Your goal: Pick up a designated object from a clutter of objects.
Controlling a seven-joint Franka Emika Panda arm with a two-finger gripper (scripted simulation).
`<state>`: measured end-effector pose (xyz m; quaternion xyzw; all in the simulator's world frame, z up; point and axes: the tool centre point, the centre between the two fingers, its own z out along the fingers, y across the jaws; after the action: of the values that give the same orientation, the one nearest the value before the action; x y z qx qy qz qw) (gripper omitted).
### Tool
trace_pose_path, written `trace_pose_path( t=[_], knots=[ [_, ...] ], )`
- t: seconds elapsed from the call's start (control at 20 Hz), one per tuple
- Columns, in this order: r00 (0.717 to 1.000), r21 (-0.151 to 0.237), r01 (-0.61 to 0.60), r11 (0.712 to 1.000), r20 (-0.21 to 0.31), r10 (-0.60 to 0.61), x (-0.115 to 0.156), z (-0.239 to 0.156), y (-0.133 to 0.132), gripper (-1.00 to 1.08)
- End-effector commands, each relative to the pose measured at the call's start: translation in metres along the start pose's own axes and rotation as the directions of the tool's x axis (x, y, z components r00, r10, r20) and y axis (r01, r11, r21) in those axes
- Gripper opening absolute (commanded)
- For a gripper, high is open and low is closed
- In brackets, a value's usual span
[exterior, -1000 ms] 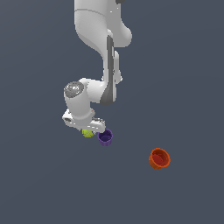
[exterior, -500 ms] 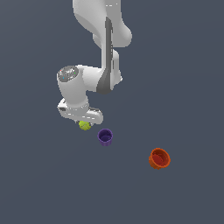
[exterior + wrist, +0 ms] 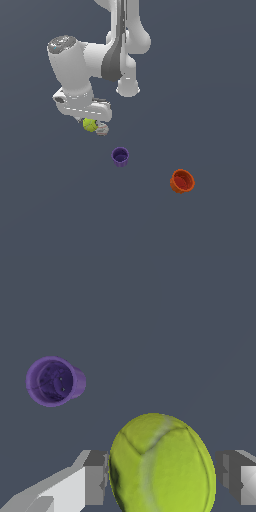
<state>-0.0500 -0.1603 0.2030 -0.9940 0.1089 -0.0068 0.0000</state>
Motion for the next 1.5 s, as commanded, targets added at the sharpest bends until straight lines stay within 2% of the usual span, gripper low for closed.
trace_pose_path(
  t=[0.0,0.4,0.75,1.1,1.45],
  knots=[
    [1.000,0.000,0.000,1.000,0.001,0.000,-0.007,-0.026,0.007,-1.00],
    [1.000,-0.001,0.000,1.000,0.008,0.000,-0.027,-0.101,0.026,-1.00],
    [1.000,-0.001,0.001,1.000,0.012,0.000,-0.037,-0.147,0.038,-1.00],
    [1.000,-0.001,0.001,1.000,0.013,-0.001,-0.041,-0.169,0.044,-1.00],
    [1.000,-0.001,0.001,1.000,0.014,-0.001,-0.039,-0.169,0.044,-1.00]
  ],
)
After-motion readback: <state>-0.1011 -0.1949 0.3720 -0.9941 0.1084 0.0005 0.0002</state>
